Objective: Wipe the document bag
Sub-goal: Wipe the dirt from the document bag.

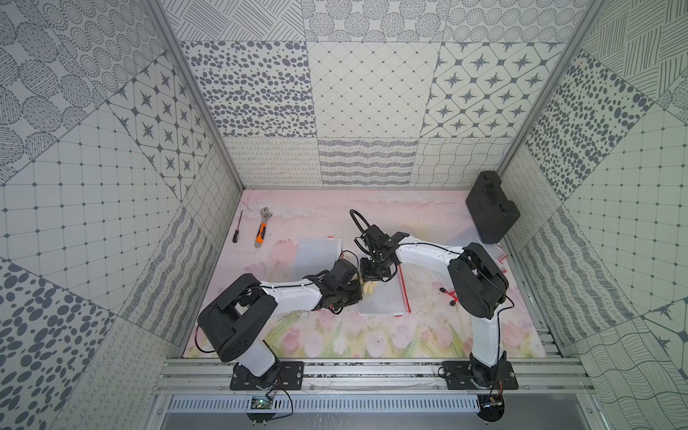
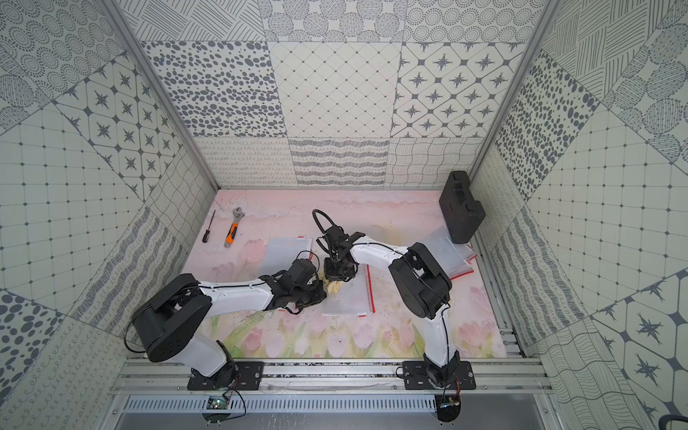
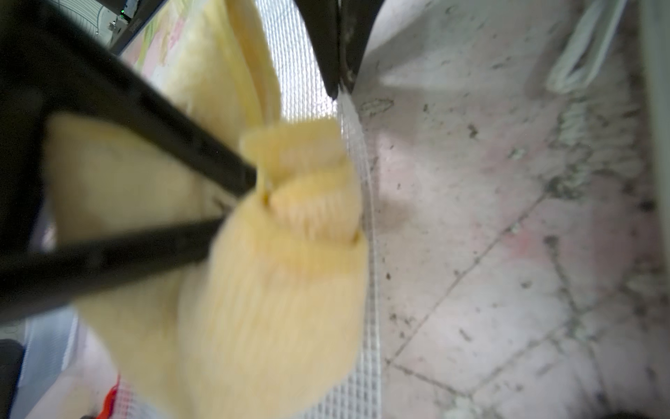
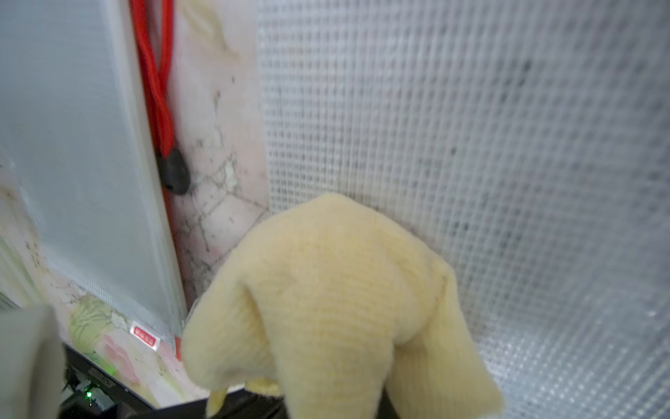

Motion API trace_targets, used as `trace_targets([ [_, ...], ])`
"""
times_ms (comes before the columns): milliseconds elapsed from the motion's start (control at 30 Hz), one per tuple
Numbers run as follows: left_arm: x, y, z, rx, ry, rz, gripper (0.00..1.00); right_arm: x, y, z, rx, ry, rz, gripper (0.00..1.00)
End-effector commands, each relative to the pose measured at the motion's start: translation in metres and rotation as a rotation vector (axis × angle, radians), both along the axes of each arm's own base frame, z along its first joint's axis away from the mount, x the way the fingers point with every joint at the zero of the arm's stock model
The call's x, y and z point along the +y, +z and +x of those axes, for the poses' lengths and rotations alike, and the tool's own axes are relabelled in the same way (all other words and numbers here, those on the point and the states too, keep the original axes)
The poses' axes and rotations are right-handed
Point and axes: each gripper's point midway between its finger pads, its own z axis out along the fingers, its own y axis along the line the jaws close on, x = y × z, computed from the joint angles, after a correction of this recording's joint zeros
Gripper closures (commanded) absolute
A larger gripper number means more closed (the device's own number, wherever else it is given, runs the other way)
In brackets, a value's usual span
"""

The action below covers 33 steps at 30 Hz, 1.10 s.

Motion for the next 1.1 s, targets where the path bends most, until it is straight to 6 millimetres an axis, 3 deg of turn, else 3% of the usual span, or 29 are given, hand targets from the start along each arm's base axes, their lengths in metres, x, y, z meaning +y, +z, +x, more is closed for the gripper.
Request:
trace_targets([
  [0,0.006,-0.019,-0.01,0.049,0.029,0.016,1.0,-0.025,-0.013,0.041,-0.064,-0.03,-0.123,1.0],
  [100,0.007,-0.024,-0.011,0.06,0.014,0.033,1.0,-0.021,-0.008,0.06,-0.089,0.008,-0.167,1.0],
  [167,0.008,-0.027,-0.012,0.065,0.009,0.044,1.0,-0.014,-0.005,0.058,-0.072,0.039,-0.164,1.0],
  [400,0.011,-0.034,-0.015,0.071,-0.007,0.074,1.0,0.01,0.007,0.014,-0.077,0.116,-0.122,1.0],
  [500,0.012,-0.033,-0.015,0.067,-0.017,0.079,1.0,0.018,0.009,0.007,-0.07,0.121,-0.084,1.0],
  [633,0.014,-0.031,-0.016,0.062,-0.027,0.092,1.0,0.019,0.003,0.024,-0.075,0.104,-0.094,1.0],
  [900,0.015,-0.02,-0.016,0.035,-0.022,0.064,1.0,0.003,-0.012,0.079,-0.103,-0.006,-0.11,1.0],
  [1000,0.014,-0.017,-0.015,0.029,-0.028,0.062,1.0,-0.012,-0.017,0.089,-0.1,-0.025,-0.159,1.0],
  [1067,0.015,-0.018,-0.015,0.032,-0.027,0.071,1.0,-0.017,-0.016,0.084,-0.079,-0.015,-0.167,1.0],
])
